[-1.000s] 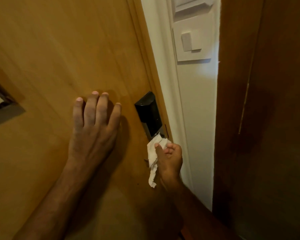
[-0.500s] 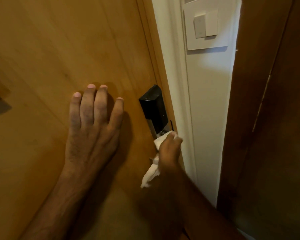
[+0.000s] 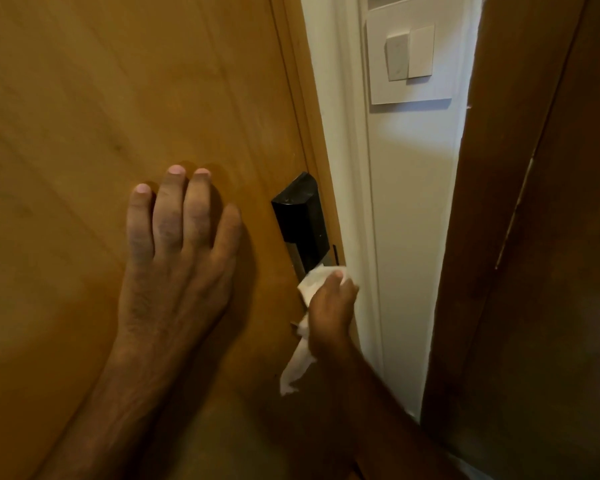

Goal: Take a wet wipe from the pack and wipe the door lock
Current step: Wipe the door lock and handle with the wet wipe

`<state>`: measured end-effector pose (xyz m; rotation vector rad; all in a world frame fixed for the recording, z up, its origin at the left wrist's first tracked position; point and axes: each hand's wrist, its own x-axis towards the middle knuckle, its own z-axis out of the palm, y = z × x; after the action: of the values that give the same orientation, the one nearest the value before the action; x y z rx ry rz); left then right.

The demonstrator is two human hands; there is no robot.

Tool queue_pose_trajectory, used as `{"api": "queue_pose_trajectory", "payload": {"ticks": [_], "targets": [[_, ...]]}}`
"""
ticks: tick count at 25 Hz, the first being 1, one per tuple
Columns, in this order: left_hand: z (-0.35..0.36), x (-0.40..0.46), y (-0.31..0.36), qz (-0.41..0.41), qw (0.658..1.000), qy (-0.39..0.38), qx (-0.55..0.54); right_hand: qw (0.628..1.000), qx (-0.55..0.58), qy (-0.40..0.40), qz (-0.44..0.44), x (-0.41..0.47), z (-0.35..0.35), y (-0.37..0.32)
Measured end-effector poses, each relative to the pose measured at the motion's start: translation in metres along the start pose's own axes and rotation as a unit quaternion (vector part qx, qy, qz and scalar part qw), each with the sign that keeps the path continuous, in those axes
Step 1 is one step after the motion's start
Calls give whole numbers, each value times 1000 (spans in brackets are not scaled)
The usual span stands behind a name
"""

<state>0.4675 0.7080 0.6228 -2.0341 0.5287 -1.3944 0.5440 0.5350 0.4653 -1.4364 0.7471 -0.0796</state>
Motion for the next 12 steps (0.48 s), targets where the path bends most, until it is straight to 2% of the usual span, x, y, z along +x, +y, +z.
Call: {"api": "queue_pose_trajectory", "payload": {"ticks": [2,6,8,10,12], "targets": [[-3,4,0,4,999,-27,20,996,-31,-51,-66,-5,-8,-17],[-7,8,1,31,991,-102,80,994,-13,-106,-35,-2,-18,-35],[-8,10,2,38,987,-129,83,997,-18,-57,-43,-33,-6,-8],[-9,12,1,42,984,-149,83,999,23,-29,-38,-80,11,24],[-9,13,1,45,984,-151,81,995,45,65,-59,-80,16,28]]}}
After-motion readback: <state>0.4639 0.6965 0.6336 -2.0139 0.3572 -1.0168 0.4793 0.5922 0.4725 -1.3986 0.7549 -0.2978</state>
